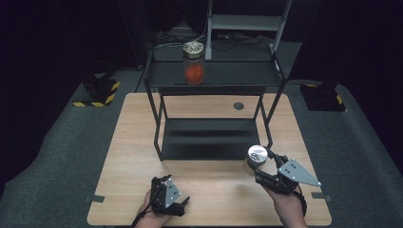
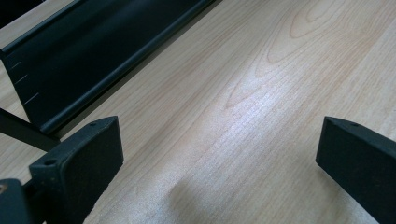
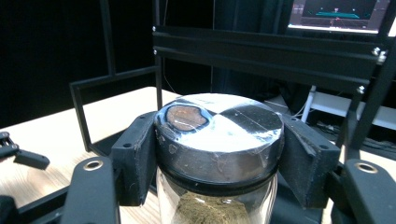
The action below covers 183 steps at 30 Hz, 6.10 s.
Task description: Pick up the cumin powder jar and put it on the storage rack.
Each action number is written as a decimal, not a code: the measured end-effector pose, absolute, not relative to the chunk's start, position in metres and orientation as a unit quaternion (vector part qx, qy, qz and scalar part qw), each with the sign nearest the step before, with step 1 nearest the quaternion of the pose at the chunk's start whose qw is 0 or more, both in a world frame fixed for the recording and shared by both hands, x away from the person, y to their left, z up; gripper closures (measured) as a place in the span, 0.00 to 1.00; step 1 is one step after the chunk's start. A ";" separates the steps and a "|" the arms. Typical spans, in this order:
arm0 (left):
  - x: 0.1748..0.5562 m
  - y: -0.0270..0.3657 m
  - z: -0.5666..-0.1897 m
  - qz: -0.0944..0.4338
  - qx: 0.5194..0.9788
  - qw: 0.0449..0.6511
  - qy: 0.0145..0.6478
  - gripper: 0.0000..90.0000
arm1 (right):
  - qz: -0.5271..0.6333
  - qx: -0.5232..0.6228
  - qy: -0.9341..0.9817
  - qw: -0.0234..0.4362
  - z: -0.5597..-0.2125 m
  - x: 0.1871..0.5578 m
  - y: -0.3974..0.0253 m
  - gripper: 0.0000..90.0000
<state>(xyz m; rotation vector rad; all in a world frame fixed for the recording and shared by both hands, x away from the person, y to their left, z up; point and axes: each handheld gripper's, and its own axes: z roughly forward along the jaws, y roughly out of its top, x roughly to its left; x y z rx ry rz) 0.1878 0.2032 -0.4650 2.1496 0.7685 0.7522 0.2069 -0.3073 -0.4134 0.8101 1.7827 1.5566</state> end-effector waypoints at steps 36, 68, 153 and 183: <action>0.190 0.209 -0.465 0.282 0.831 0.373 0.300 0.01 | 0.617 0.287 0.660 0.317 -0.356 0.251 -0.274 0.38; 0.192 0.213 -0.465 0.274 0.829 0.381 0.304 0.01 | 0.626 0.275 0.647 0.336 -0.307 0.278 -0.257 0.38; 0.192 0.225 -0.468 0.263 0.822 0.405 0.303 0.01 | 0.617 0.321 0.599 0.398 -0.237 0.368 -0.199 0.38; 0.192 0.228 -0.469 0.260 0.819 0.413 0.301 0.01 | 0.620 0.338 0.596 0.382 -0.242 0.381 -0.199 0.38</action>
